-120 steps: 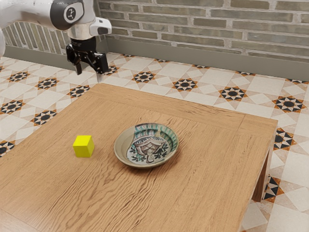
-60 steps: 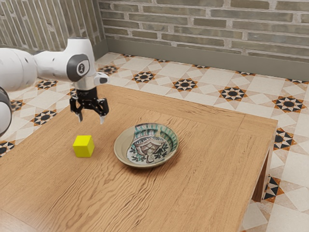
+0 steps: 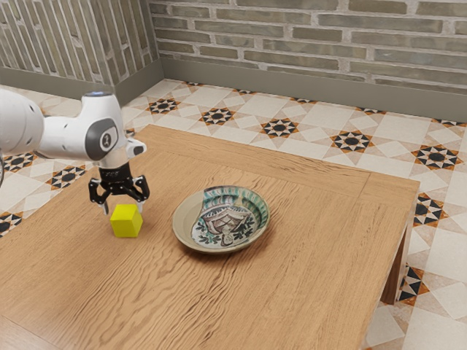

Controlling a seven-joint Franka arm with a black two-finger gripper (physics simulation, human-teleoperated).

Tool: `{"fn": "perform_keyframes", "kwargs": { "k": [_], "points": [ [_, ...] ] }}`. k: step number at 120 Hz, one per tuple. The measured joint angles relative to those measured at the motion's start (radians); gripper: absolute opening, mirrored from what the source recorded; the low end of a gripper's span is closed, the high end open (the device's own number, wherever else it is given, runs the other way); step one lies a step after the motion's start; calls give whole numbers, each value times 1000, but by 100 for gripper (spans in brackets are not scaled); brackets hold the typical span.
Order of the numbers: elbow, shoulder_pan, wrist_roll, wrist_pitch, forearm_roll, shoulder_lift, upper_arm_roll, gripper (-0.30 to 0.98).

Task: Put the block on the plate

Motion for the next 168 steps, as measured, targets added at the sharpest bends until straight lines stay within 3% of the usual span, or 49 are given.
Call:
{"fn": "perform_keyframes", "kwargs": {
  "k": [94, 133, 168],
  "points": [
    [-21, 4, 2, 151, 29, 56, 3, 68],
    [-28, 4, 25, 165, 25, 59, 3, 49],
    [-36, 3, 37, 167, 24, 56, 3, 44]
  ]
}}
